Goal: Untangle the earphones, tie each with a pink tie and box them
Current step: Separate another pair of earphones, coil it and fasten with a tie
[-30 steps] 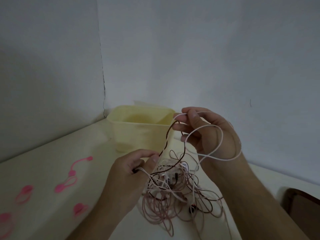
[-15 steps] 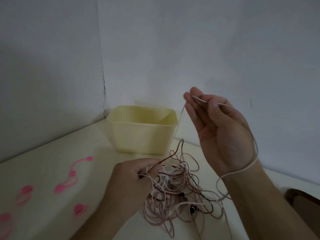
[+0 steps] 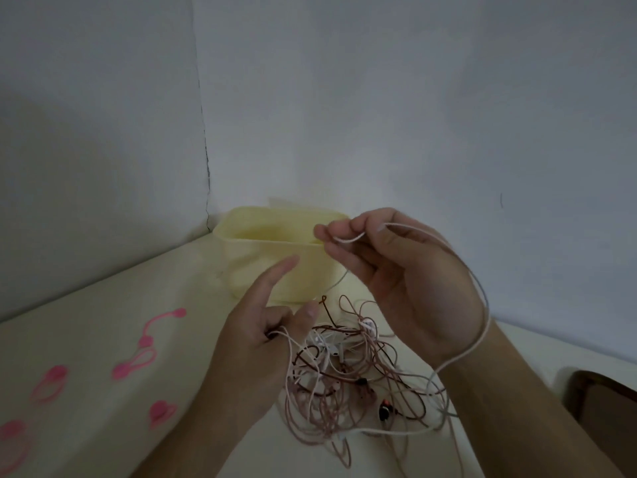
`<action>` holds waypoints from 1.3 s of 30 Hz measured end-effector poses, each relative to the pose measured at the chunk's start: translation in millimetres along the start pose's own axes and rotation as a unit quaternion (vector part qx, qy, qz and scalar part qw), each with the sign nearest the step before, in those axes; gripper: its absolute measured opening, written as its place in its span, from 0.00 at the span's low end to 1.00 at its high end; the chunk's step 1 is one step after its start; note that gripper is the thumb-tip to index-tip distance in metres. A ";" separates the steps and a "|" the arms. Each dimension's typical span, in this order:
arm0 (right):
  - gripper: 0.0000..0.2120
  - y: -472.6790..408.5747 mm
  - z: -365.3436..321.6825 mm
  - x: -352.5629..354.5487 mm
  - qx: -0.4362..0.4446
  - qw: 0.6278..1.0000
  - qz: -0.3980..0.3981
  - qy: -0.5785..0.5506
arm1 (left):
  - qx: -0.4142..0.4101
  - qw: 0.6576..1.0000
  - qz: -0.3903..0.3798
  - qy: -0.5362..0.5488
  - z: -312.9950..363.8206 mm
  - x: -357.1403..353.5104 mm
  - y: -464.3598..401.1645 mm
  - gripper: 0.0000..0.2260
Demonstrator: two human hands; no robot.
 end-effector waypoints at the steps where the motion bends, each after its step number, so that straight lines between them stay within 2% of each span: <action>1: 0.10 1.7 1.7 -1.7 -0.022 0.999 -0.025 0.019 | -0.004 1.000 -0.020 0.008 -0.6 -1.2 0.2 0.27; 4: 0.10 6.2 6.0 -3.7 -0.106 0.983 -0.120 0.093 | -0.013 0.996 -0.059 0.070 -5.8 -4.7 1.1 0.31; 5: 0.09 7.5 6.9 -3.6 -0.130 0.974 -0.148 0.112 | -0.014 0.994 -0.066 0.086 -9.4 -4.7 2.1 0.29; 7: 0.08 8.9 6.1 -5.2 -0.147 0.969 -0.156 0.123 | -0.028 0.996 -0.060 0.059 -9.4 -5.3 3.2 0.14; 8: 0.07 8.3 4.9 -5.8 -0.139 0.974 -0.134 0.118 | -0.028 0.998 -0.051 0.037 -7.3 -4.6 2.9 0.05; 9: 0.07 6.7 3.2 -6.0 -0.120 0.983 -0.097 0.103 | -0.021 0.999 -0.039 0.014 -7.3 -3.7 2.2 0.05; 11: 0.08 1.9 -1.8 -3.5 -0.060 0.997 -0.007 0.037 | 0.000 1.000 0.011 -0.025 -7.1 -0.8 0.0 0.12; 13: 0.12 -4.8 -9.2 5.6 0.007 0.996 0.066 -0.053 | 0.015 0.997 0.063 -0.049 -4.4 3.7 -3.9 0.13; 16: 0.14 -11.9 -24.3 24.0 0.085 0.983 0.118 -0.116 | 0.030 0.989 0.132 -0.056 -5.6 10.5 -9.7 0.14; 18: 0.13 -13.8 -31.0 38.4 0.110 0.983 0.128 -0.076 | 0.045 0.986 0.155 -0.031 -8.6 14.7 -13.5 0.14; 20: 0.12 -17.0 -32.3 53.9 0.123 0.982 0.115 0.088 | 0.044 0.987 0.151 -0.014 -5.9 13.4 -13.2 0.14; 21: 0.11 -18.2 -32.0 59.2 0.124 0.966 0.090 0.210 | 0.030 0.989 0.144 -0.027 -5.7 12.3 -11.7 0.14; 22: 0.13 -17.4 -32.0 65.1 0.110 0.935 0.045 0.335 | 0.012 0.989 0.136 -0.050 -4.0 11.2 -9.8 0.14; 23: 0.18 -15.5 -32.1 68.7 0.072 0.889 -0.019 0.452 | -0.005 0.989 0.127 -0.073 -3.8 10.1 -8.2 0.14; 24: 0.23 -11.8 -33.1 71.6 0.010 0.828 -0.089 0.554 | -0.015 0.989 0.118 -0.090 -2.4 9.2 -7.1 0.13; 26: 0.33 -3.1 -35.5 70.2 -0.118 0.698 -0.190 0.680 | -0.036 0.987 0.108 -0.115 -2.4 8.6 -6.0 0.13; 27: 0.35 -0.7 -35.5 68.5 -0.143 0.657 -0.195 0.714 | -0.048 0.986 0.103 -0.124 -2.4 8.9 -5.8 0.13; 28: 0.36 -0.1 -36.2 64.6 -0.133 0.638 -0.177 0.737 | -0.057 0.985 0.098 -0.126 -1.2 8.6 -5.2 0.13; 29: 0.33 -0.7 -36.6 58.9 -0.095 0.639 -0.140 0.750 | -0.065 0.986 0.093 -0.121 -1.0 7.8 -4.0 0.13; 30: 0.29 -1.0 -36.1 48.5 -0.036 0.656 -0.098 0.748 | -0.072 0.987 0.086 -0.114 -0.8 7.3 -2.8 0.13; 31: 0.23 0.0 -34.7 36.1 0.022 0.688 -0.062 0.723 | -0.078 0.988 0.079 -0.108 -1.4 5.9 -1.9 0.12; 32: 0.16 1.5 -31.3 24.9 0.046 0.737 -0.049 0.673 | -0.081 0.989 0.071 -0.104 -2.2 4.9 -1.8 0.11; 33: 0.14 4.7 -26.2 11.6 0.030 0.789 -0.061 0.611 | -0.083 0.990 0.063 -0.099 -3.3 3.9 -1.3 0.10; 34: 0.17 8.4 -17.7 0.6 -0.011 0.824 -0.085 0.560 | -0.083 0.991 0.054 -0.088 -3.9 3.9 -0.8 0.08; 35: 0.21 12.7 -7.7 -8.8 -0.045 0.827 -0.116 0.549 | -0.084 0.993 0.046 -0.075 -4.2 3.9 -0.2 0.08; 36: 0.21 16.2 1.1 -16.0 -0.050 0.801 -0.144 0.579 | -0.082 0.994 0.040 -0.061 -4.1 4.2 0.1 0.08; 37: 0.16 18.0 6.8 -19.4 -0.039 0.773 -0.157 0.613 | -0.080 0.995 0.034 -0.050 -3.6 4.5 0.4 0.07; 38: 0.10 17.8 7.9 -21.5 -0.033 0.767 -0.147 0.624 | -0.079 0.995 0.034 -0.042 -1.8 4.6 0.0 0.06; 39: 0.06 16.1 6.2 -19.3 -0.046 0.790 -0.121 0.599 | -0.078 0.995 0.042 -0.035 -0.3 5.3 0.3 0.06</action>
Point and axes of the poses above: each hand's wrist, its own y-axis away from the middle knuckle, its own x-axis out of the back of the hand, z = x × y, the point moved 1 cm from there along -y, towards the middle knuckle, and after that the axes turned 8 degrees about z, right-handed, at the moved point
